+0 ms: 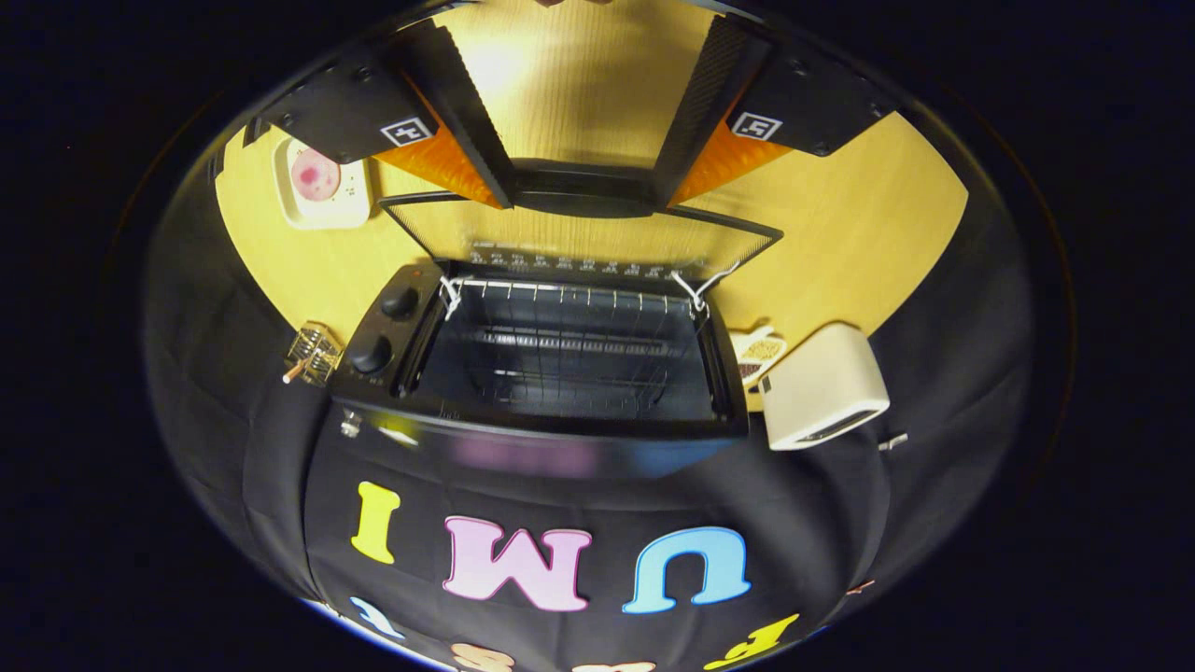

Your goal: Open the toaster oven, put the food inside, and close the toaster oven door.

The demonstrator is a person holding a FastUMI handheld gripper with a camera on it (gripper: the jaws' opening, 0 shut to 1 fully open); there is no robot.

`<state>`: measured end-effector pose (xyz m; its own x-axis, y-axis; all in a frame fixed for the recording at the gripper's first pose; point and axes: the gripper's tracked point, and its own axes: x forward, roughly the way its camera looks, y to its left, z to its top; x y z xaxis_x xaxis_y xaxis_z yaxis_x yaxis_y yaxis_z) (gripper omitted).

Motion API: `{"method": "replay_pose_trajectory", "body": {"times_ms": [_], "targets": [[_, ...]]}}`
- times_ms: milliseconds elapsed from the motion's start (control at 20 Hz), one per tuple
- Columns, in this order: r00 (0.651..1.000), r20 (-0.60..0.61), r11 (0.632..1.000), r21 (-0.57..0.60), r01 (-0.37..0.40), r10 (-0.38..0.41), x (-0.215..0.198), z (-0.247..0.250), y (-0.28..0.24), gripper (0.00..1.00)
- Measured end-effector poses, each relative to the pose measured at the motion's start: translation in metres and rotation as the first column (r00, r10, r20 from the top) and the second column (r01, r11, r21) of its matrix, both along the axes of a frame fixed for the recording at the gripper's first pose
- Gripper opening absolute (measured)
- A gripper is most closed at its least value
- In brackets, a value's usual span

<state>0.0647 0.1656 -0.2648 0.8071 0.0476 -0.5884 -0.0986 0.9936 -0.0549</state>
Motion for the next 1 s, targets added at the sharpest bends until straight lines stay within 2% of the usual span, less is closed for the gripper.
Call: {"method": "replay_pose_trajectory", "body": {"times_ms": [300, 500, 700, 1000], "targets": [[0.999, 0.036, 1.000, -0.002, -0.012, 0.012, -0.010, 0.018, -0.005, 0.98], [0.997, 0.069, 0.999, -0.010, 0.030, -0.029, -0.028, 0.054, -0.035, 0.98], [0.992, 0.099, 0.995, -0.048, 0.086, -0.081, -0.043, 0.089, -0.085, 0.99], [0.983, 0.070, 0.982, -0.072, 0.172, -0.167, -0.056, 0.102, -0.183, 0.98]]}}
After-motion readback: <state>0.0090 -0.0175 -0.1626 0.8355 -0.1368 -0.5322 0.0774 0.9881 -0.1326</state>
